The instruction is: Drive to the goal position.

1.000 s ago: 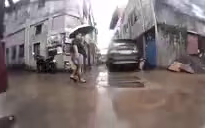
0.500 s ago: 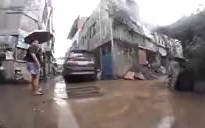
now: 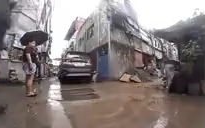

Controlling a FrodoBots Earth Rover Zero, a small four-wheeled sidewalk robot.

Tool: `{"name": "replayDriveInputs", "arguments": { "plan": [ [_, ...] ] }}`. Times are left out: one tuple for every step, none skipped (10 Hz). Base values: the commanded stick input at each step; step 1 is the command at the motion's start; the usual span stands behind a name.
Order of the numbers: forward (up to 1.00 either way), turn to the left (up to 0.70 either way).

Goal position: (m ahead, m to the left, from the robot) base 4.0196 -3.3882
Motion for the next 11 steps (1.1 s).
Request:
{"name": "replayDriveInputs", "arguments": {
  "plan": [
    [0.07,0.00],
    [0.90,0.00],
    [0.99,0.00],
    [0.99,0.00],
    [0.99,0.00],
    [0.99,0.00],
    [0.99,0.00],
    [0.99,0.00],
    [0.99,0.00],
    [0.99,0.00],
    [0.12,0.00]
  ]
}}
